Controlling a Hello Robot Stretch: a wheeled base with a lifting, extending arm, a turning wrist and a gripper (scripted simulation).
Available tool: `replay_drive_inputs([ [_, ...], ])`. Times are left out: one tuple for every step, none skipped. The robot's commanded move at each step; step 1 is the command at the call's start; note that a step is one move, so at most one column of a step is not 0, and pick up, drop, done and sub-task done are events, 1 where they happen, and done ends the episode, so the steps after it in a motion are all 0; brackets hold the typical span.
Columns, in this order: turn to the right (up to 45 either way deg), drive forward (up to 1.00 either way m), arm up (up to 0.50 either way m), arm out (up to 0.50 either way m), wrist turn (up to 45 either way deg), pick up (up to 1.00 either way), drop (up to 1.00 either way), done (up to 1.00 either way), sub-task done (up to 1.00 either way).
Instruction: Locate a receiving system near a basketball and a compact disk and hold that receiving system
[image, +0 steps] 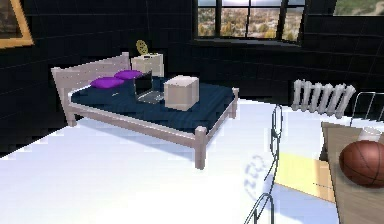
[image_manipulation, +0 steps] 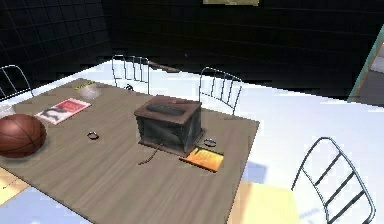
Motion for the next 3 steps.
replay_drive_inputs([
  [0.0,0.00,0.24,0.00,0.0,0.00,0.00,0.00,0.00],
  [0.0,0.00,0.00,0.48,0.0,0.00,0.00,0.00,0.00],
  [0.0,0.00,0.00,0.00,45.0,0.00,0.00,0.00,0.00],
])
